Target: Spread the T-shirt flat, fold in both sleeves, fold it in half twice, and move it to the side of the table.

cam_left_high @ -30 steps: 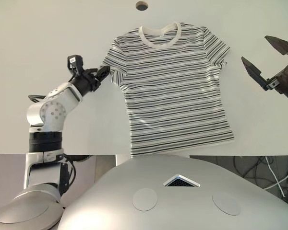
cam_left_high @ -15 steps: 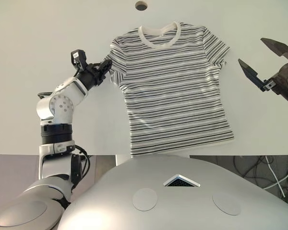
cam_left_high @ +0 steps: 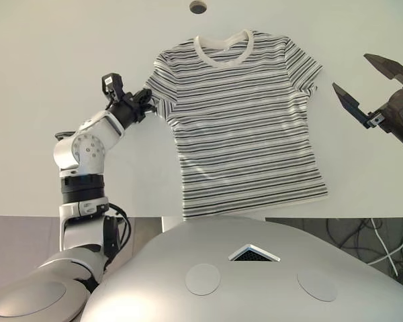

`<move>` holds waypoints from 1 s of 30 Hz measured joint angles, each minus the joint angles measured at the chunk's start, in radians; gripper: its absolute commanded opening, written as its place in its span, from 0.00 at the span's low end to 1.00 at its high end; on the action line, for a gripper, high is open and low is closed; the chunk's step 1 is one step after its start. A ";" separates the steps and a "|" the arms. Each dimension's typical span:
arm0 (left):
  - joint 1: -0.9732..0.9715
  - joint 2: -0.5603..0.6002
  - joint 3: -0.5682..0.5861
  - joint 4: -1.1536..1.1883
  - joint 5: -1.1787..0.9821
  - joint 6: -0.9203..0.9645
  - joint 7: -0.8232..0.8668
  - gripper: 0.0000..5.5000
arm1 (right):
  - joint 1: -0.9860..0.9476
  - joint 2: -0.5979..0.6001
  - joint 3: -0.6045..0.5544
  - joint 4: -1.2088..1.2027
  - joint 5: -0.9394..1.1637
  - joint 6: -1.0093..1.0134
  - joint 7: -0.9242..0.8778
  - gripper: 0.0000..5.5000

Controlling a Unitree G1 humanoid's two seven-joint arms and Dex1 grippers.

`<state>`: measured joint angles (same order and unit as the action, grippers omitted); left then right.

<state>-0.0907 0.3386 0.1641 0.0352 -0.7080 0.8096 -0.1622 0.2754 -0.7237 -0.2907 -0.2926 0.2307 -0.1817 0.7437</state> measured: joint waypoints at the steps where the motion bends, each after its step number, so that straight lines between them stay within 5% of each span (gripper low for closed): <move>1: 0.000 -0.004 0.004 -0.001 0.003 0.001 -0.002 0.01 | 0.000 0.001 0.001 0.001 0.000 -0.001 0.000 0.57; 16: 0.038 -0.058 -0.018 -0.264 0.055 -0.033 -0.010 0.01 | -0.002 0.018 0.026 0.018 -0.028 -0.028 -0.004 0.57; 30: -0.083 -0.143 -0.222 -0.226 0.181 0.012 -0.008 0.01 | -0.003 0.038 0.058 0.080 -0.068 -0.070 -0.019 0.57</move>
<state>-0.1735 0.1959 -0.0577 -0.1904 -0.5271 0.8218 -0.1703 0.2725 -0.6855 -0.2327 -0.2122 0.1628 -0.2519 0.7244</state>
